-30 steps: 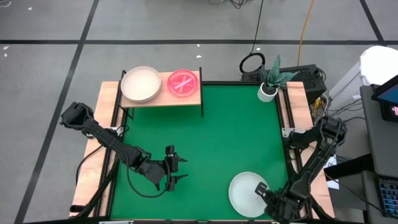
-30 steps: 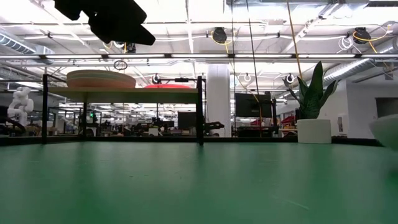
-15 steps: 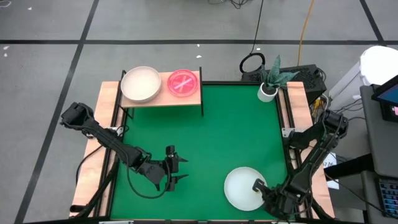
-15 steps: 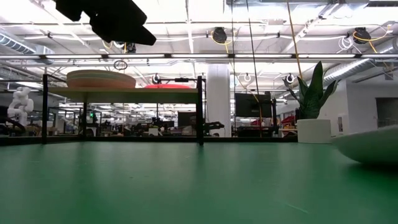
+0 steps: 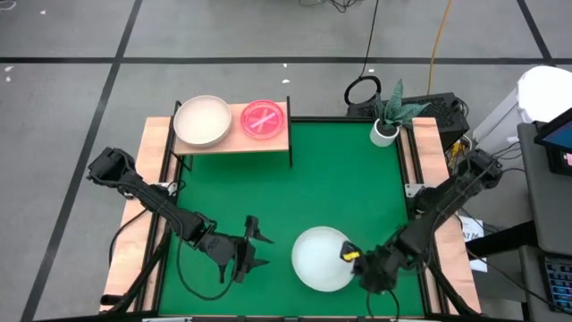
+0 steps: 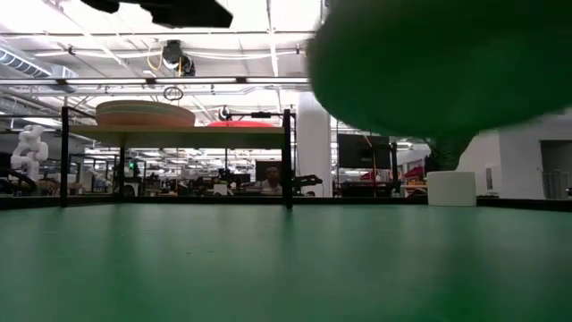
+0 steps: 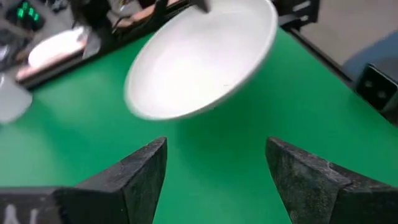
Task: Place and stack plates onto a shelf
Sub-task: Stack the gray plate on top of the brown plate on the shelf, then return to Home Position
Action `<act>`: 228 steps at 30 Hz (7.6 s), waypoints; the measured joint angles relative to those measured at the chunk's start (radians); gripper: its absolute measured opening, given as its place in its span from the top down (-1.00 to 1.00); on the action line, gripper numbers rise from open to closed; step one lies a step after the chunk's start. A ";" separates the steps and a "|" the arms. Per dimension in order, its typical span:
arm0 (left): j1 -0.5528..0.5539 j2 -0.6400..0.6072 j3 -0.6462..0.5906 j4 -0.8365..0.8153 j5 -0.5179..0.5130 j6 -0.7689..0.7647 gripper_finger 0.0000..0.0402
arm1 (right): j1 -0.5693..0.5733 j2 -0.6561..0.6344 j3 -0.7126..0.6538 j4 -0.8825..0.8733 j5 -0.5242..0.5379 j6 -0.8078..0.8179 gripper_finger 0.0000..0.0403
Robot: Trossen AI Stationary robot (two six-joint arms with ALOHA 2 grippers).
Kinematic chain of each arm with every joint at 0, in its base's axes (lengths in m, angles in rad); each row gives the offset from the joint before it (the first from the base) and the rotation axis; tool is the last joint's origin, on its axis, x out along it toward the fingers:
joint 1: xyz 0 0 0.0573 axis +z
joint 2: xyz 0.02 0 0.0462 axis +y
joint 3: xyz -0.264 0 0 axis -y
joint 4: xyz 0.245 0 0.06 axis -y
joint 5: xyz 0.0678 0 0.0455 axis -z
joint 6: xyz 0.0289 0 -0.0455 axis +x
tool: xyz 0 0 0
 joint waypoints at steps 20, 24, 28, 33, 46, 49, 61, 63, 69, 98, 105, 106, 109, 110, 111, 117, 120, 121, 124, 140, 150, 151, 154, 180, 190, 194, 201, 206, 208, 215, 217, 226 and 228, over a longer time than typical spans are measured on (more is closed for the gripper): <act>0.102 0.000 0.000 -0.009 0.089 0.440 -0.17 | -0.378 -0.041 0.000 0.143 -0.271 -0.329 1.00; 0.112 0.000 0.000 -0.011 0.094 0.493 0.14 | -0.408 -0.041 0.000 0.103 -0.304 -0.352 1.00; 0.117 0.000 0.000 -0.011 0.093 0.532 0.44 | -0.430 -0.041 0.000 0.085 -0.323 -0.353 1.00; 0.127 0.000 0.000 -0.027 0.119 0.544 0.73 | -0.444 -0.042 0.000 0.076 -0.323 -0.363 1.00; 0.153 0.000 0.000 -0.044 0.220 0.508 0.88 | -0.443 -0.050 0.002 0.189 -0.241 -0.267 0.59; 0.153 0.000 0.000 -0.054 0.220 0.505 0.89 | -0.443 -0.072 0.001 0.244 -0.241 -0.227 0.41; 0.155 -0.019 0.015 -0.139 0.210 0.492 0.93 | -0.447 -0.262 -0.011 0.281 -0.071 -0.052 0.01; 0.156 -0.038 0.032 -0.220 0.193 0.477 0.95 | -0.447 -0.298 -0.030 0.280 -0.057 -0.018 0.01; 0.164 -0.063 0.153 -0.443 0.158 0.421 0.95 | -0.437 -0.417 -0.116 0.339 -0.023 0.056 0.19; 0.498 -0.410 0.314 -1.087 -0.043 0.187 0.95 | -0.454 -0.611 -0.471 0.582 0.030 0.108 1.00; 0.665 -0.438 0.313 -1.193 -0.047 0.145 0.95 | -0.459 -0.611 -0.471 0.574 0.025 0.108 1.00; 0.687 -0.439 0.313 -1.210 -0.047 0.141 0.95 | -0.459 -0.611 -0.471 0.573 0.025 0.111 1.00; 0.752 -0.440 0.313 -1.237 -0.048 0.140 0.95 | -0.459 -0.611 -0.471 0.573 0.023 0.123 1.00; 0.771 -0.439 0.313 -1.239 -0.050 0.140 0.95 | -0.459 -0.611 -0.471 0.573 0.023 0.123 1.00; 0.788 -0.439 0.313 -1.242 -0.050 0.142 0.95 | -0.459 -0.611 -0.471 0.570 0.023 0.123 1.00; 0.874 -0.439 0.313 -1.290 -0.036 0.152 0.92 | -0.459 -0.611 -0.471 0.562 0.023 0.127 1.00; 0.914 -0.439 0.313 -1.299 -0.001 0.143 0.89 | -0.459 -0.611 -0.471 0.562 0.023 0.127 1.00; 0.928 -0.439 0.312 -1.301 0.006 0.140 0.88 | -0.459 -0.611 -0.471 0.562 0.023 0.126 1.00; 0.968 -0.439 0.312 -1.300 0.019 0.139 0.87 | -0.459 -0.611 -0.471 0.561 0.023 0.126 1.00; 1.049 -0.439 0.312 -1.290 0.047 0.179 0.85 | -0.459 -0.611 -0.471 0.554 0.022 0.125 1.00; 1.051 -0.439 0.229 -1.268 0.044 0.180 0.85 | -0.458 -0.611 -0.471 0.544 0.022 0.125 1.00; 1.051 -0.439 0.218 -1.261 0.041 0.179 0.85 | -0.458 -0.611 -0.471 0.544 0.022 0.125 1.00; 1.051 -0.439 0.201 -1.256 0.024 0.168 0.85 | -0.458 -0.611 -0.471 0.544 0.022 0.126 1.00; 0.987 -0.587 0.201 -1.148 -0.024 0.113 -0.12 | -0.458 -0.611 -0.470 0.544 0.022 0.149 1.00; 0.877 -0.735 0.180 -1.084 0.214 -0.127 0.00 | -0.459 -0.611 -0.471 0.542 0.022 0.138 1.00; 0.748 -0.786 0.075 -0.933 0.241 -0.132 0.33 | -0.475 -0.624 -0.498 0.553 0.022 0.119 1.00; 0.529 -0.845 -0.154 -0.582 0.245 -0.171 0.79 | -0.503 -0.683 -0.560 0.593 0.022 0.149 1.00; 0.414 -0.853 -0.351 -0.255 0.245 -0.165 0.88 | -0.505 -0.738 -0.598 0.606 0.023 0.150 1.00; 0.382 -0.853 -0.425 -0.143 0.241 -0.160 0.88 | -0.505 -0.759 -0.619 0.605 0.024 0.148 1.00; 0.302 -0.858 -0.637 0.186 0.237 -0.151 0.88 | -0.506 -0.849 -0.729 0.667 0.028 0.163 1.00; 0.286 -0.861 -0.687 0.252 0.237 -0.157 0.88 | -0.513 -0.877 -0.770 0.701 0.028 0.175 1.00; 0.252 -0.873 -0.853 0.453 0.233 -0.166 0.88 | -0.561 -0.996 -0.905 0.738 0.008 0.227 1.00; 0.247 -0.884 -0.853 0.457 0.234 -0.156 0.88 | -0.570 -1.018 -0.921 0.741 -0.013 0.227 1.00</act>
